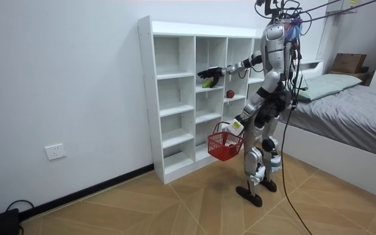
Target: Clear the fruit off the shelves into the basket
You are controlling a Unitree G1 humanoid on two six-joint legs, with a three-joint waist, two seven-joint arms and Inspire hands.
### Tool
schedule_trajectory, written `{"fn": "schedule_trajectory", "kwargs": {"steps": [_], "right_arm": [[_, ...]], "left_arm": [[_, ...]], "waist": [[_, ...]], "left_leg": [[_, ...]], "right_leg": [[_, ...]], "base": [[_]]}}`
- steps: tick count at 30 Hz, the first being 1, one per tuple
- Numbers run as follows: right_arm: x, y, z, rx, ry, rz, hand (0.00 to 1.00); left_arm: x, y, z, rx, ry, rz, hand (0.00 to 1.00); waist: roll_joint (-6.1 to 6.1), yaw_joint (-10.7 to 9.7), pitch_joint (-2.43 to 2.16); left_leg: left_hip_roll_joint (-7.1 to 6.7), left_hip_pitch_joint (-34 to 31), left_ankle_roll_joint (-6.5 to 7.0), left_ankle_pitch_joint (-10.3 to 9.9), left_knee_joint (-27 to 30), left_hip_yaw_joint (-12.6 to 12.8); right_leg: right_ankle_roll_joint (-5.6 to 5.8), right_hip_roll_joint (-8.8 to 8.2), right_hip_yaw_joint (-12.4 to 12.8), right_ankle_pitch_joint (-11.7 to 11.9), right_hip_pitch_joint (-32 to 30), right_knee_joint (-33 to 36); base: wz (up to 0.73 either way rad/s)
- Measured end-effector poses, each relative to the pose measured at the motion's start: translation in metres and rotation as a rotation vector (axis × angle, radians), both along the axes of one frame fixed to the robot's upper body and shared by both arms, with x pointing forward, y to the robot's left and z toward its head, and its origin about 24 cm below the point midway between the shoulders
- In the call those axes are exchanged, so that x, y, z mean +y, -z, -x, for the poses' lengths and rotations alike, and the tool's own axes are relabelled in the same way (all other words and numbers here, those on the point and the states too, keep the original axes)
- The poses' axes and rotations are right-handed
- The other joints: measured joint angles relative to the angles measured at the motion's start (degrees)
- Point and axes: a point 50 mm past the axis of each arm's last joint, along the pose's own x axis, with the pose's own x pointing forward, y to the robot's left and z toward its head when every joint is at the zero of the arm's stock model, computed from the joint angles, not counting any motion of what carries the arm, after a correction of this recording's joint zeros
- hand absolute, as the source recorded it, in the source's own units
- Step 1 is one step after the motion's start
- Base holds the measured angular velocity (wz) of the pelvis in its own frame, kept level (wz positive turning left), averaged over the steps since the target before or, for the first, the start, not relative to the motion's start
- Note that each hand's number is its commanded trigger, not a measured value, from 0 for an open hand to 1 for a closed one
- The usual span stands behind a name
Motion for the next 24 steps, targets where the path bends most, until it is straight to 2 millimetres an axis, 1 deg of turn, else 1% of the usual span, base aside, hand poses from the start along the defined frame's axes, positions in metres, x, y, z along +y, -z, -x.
{"fn": "schedule_trajectory", "kwargs": {"steps": [10,17,24], "right_arm": [[-0.0031,-0.0006,-0.0019,0.021,-0.013,0.01,0.0],[-0.0007,-0.0071,-0.0076,0.021,-0.035,0.017,0.0],[-0.0024,-0.0043,-0.0087,0.067,-0.029,-0.074,0.0]], "left_arm": [[-0.0011,0.0012,-0.0006,0.009,0.01,-0.005,1.0],[-0.0011,-0.0013,-0.0073,-0.008,0.013,-0.009,1.0],[0.0024,-0.0025,-0.0089,-0.019,0.003,-0.03,1.0]], "waist": [[0.12,0.5,0.08],[0.04,0.49,0.06],[-0.02,0.61,0.1]], "left_leg": [[-0.07,-0.01,-0.13,1.15,-1.3,0.01],[-0.08,-1.51,-0.23,1.83,-1.38,0.23],[-0.09,-1.94,-0.22,2.08,-1.33,0.7]], "right_leg": [[-0.13,-0.25,0.53,0.06,-0.96,0.68],[-0.24,-0.48,1.48,0.11,-3.46,2.12],[-0.5,-0.47,1.6,0.26,-3.73,1.96]], "base": [[-0.01],[-0.05],[0.0]]}}
